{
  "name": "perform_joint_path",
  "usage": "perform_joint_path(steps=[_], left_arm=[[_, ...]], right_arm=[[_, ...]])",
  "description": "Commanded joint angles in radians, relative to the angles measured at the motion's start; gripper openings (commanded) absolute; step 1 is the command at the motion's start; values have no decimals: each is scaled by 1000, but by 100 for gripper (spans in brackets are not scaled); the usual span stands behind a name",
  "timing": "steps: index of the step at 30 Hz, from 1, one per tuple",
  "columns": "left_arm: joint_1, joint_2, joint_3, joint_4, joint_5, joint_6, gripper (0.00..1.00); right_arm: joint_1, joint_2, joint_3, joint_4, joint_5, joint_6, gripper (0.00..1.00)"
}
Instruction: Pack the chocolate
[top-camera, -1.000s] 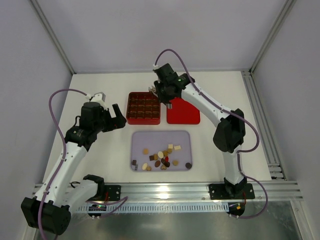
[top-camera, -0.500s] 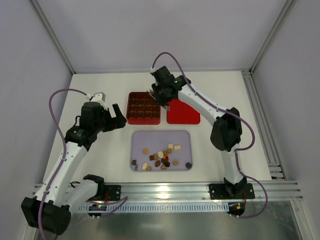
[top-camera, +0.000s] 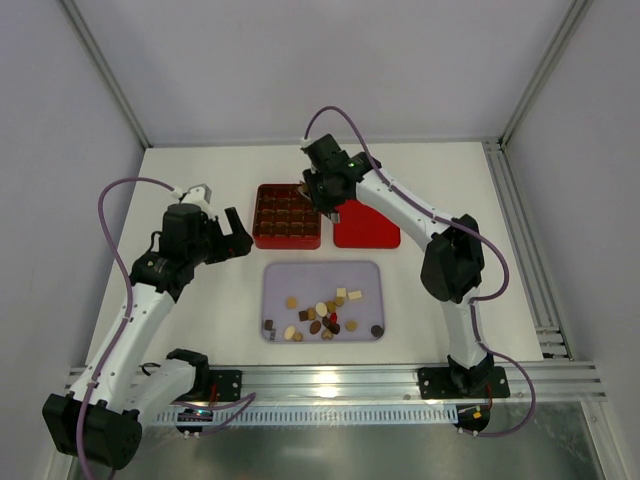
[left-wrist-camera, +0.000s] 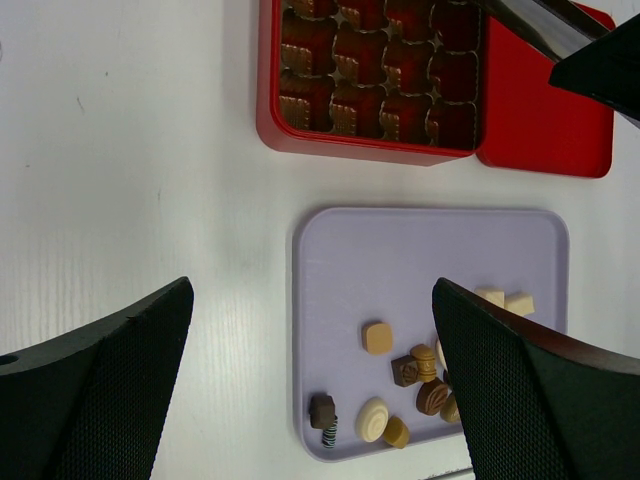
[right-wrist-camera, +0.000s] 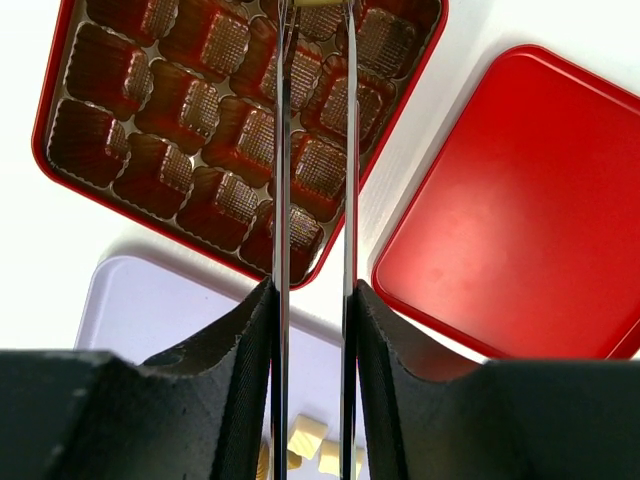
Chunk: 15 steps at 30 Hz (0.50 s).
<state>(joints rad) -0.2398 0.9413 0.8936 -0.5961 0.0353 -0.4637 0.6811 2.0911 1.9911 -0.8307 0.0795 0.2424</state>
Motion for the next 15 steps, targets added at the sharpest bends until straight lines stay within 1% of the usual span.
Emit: perform_joint_path(steps=[1, 6, 15], left_arm=[[2, 1, 27, 12, -9, 10, 100], [2, -1, 24, 12, -9, 8, 100], [2, -2, 27, 12, -9, 8, 100]], right_arm=[[11, -17, 5, 39, -6, 6, 38], [14, -17, 5, 39, -7, 8, 42], [15, -43, 41, 19, 12, 3, 43]])
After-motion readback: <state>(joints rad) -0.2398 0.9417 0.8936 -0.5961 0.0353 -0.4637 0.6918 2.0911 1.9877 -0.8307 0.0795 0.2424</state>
